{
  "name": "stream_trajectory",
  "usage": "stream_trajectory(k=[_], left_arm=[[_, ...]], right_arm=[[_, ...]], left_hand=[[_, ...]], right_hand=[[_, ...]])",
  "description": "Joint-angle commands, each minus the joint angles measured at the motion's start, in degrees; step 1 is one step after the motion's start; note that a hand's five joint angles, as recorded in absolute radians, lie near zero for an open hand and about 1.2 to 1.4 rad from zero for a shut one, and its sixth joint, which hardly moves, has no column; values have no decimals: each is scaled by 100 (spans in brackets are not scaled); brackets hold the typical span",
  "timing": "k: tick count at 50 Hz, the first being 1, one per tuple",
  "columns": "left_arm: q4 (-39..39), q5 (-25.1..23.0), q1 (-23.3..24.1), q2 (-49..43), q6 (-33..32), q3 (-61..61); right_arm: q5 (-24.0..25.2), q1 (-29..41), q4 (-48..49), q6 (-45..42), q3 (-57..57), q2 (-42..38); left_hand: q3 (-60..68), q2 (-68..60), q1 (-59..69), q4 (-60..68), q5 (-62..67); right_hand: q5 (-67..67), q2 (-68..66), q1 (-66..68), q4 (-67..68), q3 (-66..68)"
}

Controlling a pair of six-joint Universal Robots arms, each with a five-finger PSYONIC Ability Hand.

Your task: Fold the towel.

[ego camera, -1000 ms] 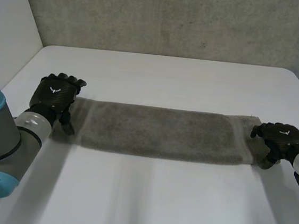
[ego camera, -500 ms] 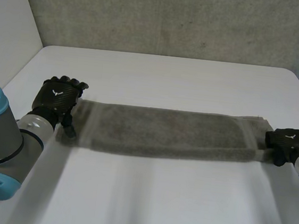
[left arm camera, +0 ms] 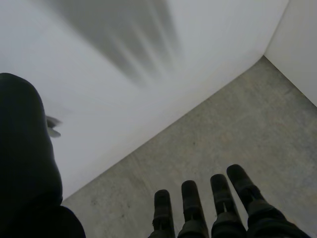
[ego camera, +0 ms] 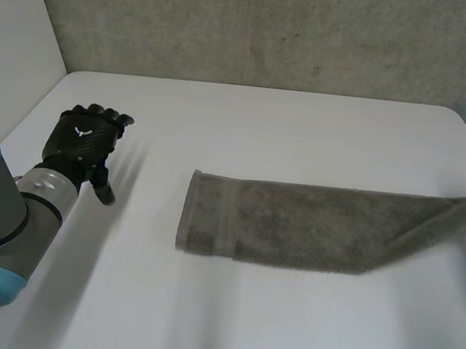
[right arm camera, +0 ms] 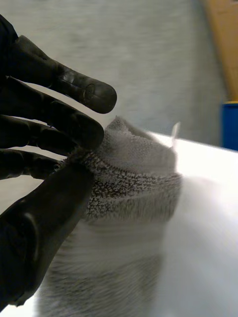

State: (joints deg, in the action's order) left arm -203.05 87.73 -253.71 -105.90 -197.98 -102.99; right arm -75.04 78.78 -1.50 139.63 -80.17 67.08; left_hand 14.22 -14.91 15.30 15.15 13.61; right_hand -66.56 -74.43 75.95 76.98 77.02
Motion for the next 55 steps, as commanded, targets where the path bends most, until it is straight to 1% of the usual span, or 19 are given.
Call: stream_trajectory(k=[1,2,4,5,7,10,18,19,20,21,22,23,24,26,30,35,41,45,55], left_arm=[[2,-2,32,174,259,77],[2,-2,33,174,260,77],[2,-2,41,174,321,77],[2,-2,41,174,321,77],[2,7,41,174,330,77],[2,-2,41,166,322,68],[-7,-2,41,140,322,86],[-7,-2,41,122,321,95],[-7,-2,41,122,321,95],[-15,-2,50,113,321,103],[-15,-2,50,113,321,103],[-33,-2,50,104,321,138],[-42,-2,68,104,330,173],[-42,7,120,104,330,217],[-50,7,323,87,339,358],[-68,24,752,-27,348,683],[-103,42,1237,-397,313,1053],[-59,95,1693,-1080,304,1570],[-33,305,1957,-2039,260,1958]], right_arm=[[-317,2532,44,451,879,69],[-318,2537,44,451,880,68],[-476,3535,70,389,1143,-334],[-476,3539,71,389,1144,-336],[-467,4344,167,214,1275,-738],[-450,4926,342,-75,1293,-1143],[-450,5560,536,-779,1293,-2005],[-424,5587,545,-797,1293,-2049],[-423,5587,545,-797,1293,-2050],[-336,5587,554,-745,1276,-2059],[-335,5587,554,-745,1276,-2059],[-222,5552,554,-684,1250,-2059],[-143,5509,563,-579,1232,-1998],[-107,5499,571,-412,1214,-1919],[-116,5447,607,99,1082,-1505],[-151,4754,589,906,522,-716],[-177,4234,457,1127,-148,-213],[-212,3366,466,1233,-1358,410],[-125,2565,852,1435,-2590,587]], left_hand=[[-249,319,-358,-342,-1188],[-249,319,-358,-342,-1188],[-249,319,-358,-342,-1188],[-249,319,-358,-342,-1188],[-249,319,-358,-342,-1188],[-249,319,-358,-342,-1188],[-249,319,-358,-342,-1188],[-249,319,-358,-342,-1188],[-249,319,-358,-342,-1188],[-249,319,-358,-342,-1188],[-249,319,-358,-342,-1188],[-249,319,-358,-342,-1188],[-249,319,-358,-342,-1188],[-249,319,-358,-342,-1188],[-249,319,-358,-342,-1188],[-249,319,-358,-342,-1188],[-233,302,-341,-326,-1171],[-182,251,-290,-275,-1121],[-149,218,-257,-241,-1087]], right_hand=[[-344,-557,405,302,298],[-344,-557,405,302,298],[-344,-557,405,302,298],[-344,-557,405,302,298],[-344,-557,405,302,298],[-344,-557,405,302,298],[-344,-557,405,302,298],[765,552,-705,-807,-812],[777,563,-716,-818,-823],[3141,2928,-3081,-3183,-3188],[3165,2952,-3104,-3207,-3212],[5014,4801,-4953,-5056,-5060],[5998,5785,-5937,-6040,-6045],[6624,6411,-6564,-6666,-6671],[6656,6443,-6595,-6698,-6702],[6656,6443,-6595,-6698,-6702],[6656,6443,-6595,-6698,-6702],[6656,6443,-6595,-6698,-6702],[5926,5713,-5865,-5968,-5972]])
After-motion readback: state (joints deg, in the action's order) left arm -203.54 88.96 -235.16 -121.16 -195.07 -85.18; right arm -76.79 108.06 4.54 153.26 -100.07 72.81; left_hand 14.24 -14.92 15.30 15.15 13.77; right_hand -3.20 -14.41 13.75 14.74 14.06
